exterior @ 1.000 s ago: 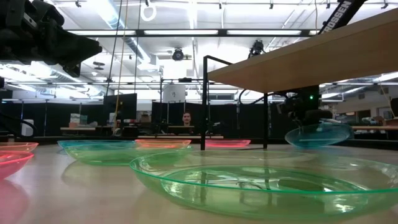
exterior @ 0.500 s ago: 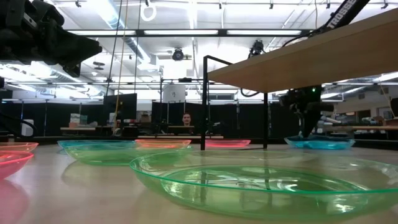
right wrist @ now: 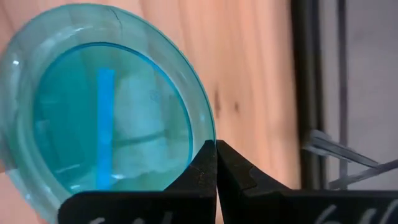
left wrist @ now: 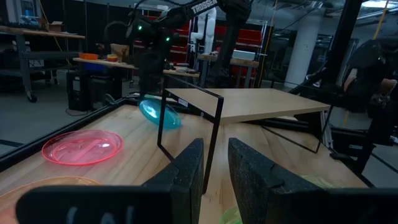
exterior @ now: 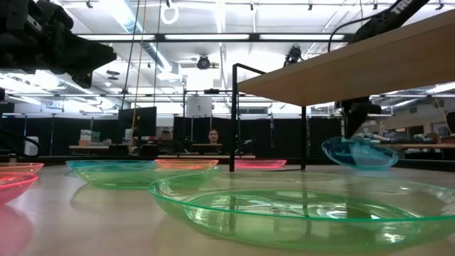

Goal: Place and stack plates onto a shelf
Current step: Put the right blue plate on the shelf

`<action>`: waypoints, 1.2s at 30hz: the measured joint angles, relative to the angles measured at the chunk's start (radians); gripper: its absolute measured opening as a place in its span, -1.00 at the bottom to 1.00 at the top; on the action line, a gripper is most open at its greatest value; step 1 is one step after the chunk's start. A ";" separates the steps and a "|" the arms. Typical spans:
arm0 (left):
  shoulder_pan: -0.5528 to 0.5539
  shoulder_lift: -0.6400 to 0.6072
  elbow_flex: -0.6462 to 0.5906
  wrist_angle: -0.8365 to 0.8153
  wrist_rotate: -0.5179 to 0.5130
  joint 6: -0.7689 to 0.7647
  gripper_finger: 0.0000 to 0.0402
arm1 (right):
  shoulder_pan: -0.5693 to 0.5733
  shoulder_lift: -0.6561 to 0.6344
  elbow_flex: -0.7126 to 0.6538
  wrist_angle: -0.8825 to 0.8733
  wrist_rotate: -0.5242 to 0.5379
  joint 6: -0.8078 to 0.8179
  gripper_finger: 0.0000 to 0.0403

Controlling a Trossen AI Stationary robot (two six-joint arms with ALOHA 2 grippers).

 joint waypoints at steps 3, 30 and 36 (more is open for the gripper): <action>0.000 0.000 0.000 0.000 0.000 0.000 -0.60 | 0.000 -0.050 0.000 0.000 0.000 0.015 -0.99; 0.000 0.000 0.000 0.000 0.000 0.000 -0.60 | 0.000 -0.327 0.122 0.015 0.089 0.053 -0.99; 0.000 0.000 0.000 0.000 0.000 0.000 -0.60 | 0.003 -0.312 0.320 -0.102 0.074 0.055 -0.99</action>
